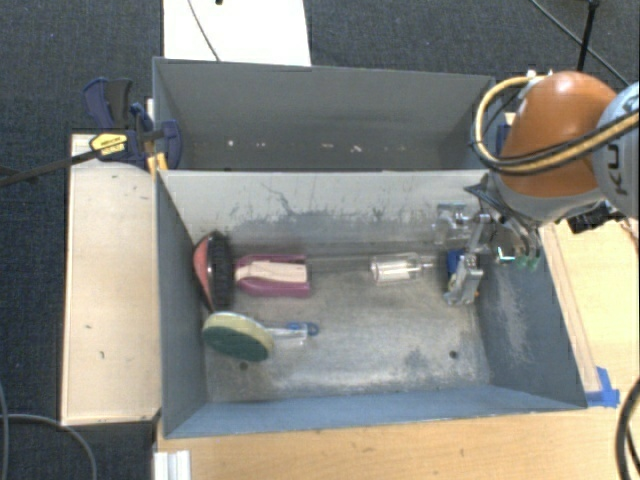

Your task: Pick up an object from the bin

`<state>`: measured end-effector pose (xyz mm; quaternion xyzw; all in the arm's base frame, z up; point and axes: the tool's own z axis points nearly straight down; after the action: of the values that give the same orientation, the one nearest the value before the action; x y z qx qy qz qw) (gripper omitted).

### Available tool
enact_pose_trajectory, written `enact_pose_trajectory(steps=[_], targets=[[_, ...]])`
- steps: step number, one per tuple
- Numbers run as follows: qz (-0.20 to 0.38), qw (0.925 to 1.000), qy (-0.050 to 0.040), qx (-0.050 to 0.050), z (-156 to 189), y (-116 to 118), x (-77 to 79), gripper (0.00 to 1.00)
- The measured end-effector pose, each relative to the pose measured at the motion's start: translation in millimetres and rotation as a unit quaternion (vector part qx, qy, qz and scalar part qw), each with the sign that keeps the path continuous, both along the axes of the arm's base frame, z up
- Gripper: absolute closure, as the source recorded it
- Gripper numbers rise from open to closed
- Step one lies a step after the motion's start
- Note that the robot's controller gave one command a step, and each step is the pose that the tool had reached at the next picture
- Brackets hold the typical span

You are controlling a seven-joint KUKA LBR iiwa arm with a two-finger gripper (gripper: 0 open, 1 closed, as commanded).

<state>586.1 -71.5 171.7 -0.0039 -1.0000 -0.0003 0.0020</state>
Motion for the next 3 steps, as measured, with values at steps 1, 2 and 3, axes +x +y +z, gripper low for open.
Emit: enact_pose_trajectory(steps=[1, 2, 3], targets=[[-0.198, 0.9801, -0.0002, -0.001, -67.8, -43.2, -11.9, 0.0], [-0.135, 0.9908, -0.009, -0.001, -96.9, -80.3, -16.6, 0.0], [-0.133, 0.9911, -0.0045, -0.001, -99.9, -79.7, -19.4, 1.0]])
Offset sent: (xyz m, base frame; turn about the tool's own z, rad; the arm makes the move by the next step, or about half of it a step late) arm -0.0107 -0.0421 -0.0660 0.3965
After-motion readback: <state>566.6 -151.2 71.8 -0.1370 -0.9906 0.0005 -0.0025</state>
